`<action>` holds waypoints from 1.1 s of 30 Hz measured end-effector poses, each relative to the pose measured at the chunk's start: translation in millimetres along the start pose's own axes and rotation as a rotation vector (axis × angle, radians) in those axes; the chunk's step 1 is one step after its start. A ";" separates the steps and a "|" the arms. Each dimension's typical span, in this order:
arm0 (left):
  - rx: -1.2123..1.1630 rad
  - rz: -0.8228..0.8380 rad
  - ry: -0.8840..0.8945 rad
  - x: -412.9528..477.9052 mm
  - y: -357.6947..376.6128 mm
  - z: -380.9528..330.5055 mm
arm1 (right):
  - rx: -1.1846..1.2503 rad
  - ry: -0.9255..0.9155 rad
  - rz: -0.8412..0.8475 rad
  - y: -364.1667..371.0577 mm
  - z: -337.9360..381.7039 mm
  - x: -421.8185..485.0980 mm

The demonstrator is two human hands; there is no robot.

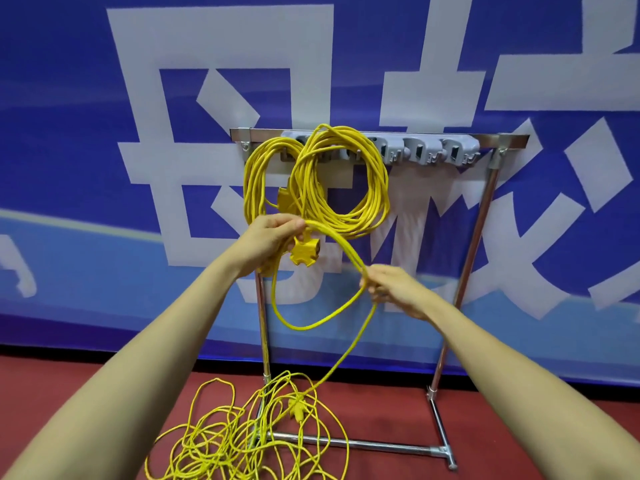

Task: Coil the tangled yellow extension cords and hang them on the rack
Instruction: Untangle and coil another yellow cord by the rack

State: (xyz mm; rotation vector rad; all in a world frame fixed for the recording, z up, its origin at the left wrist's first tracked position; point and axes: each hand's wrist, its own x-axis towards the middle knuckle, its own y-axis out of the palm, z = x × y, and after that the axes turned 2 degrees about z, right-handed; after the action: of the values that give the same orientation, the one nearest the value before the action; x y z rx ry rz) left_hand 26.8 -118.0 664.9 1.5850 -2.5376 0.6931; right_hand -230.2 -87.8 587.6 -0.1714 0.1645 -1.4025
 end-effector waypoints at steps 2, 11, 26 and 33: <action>0.103 0.055 -0.051 -3.8 -7.9 15.5 | -0.096 -0.138 -0.171 -15.2 10.6 2.3; 0.241 0.005 -0.009 -4.7 1.3 53.3 | -0.436 -0.295 -0.053 -34.0 66.8 -1.6; 0.359 -0.036 0.108 -2.9 25.8 37.8 | -0.412 -0.321 0.014 -6.1 62.2 -4.5; -0.133 0.039 0.039 -1.1 34.1 18.3 | -0.361 -0.297 0.144 -1.8 54.8 -10.6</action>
State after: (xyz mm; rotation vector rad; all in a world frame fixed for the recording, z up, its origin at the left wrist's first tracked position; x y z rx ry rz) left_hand 1.0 -112.1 636.8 1.4699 -2.5349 0.5401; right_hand -221.8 -76.4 641.6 -0.6505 0.1781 -1.1793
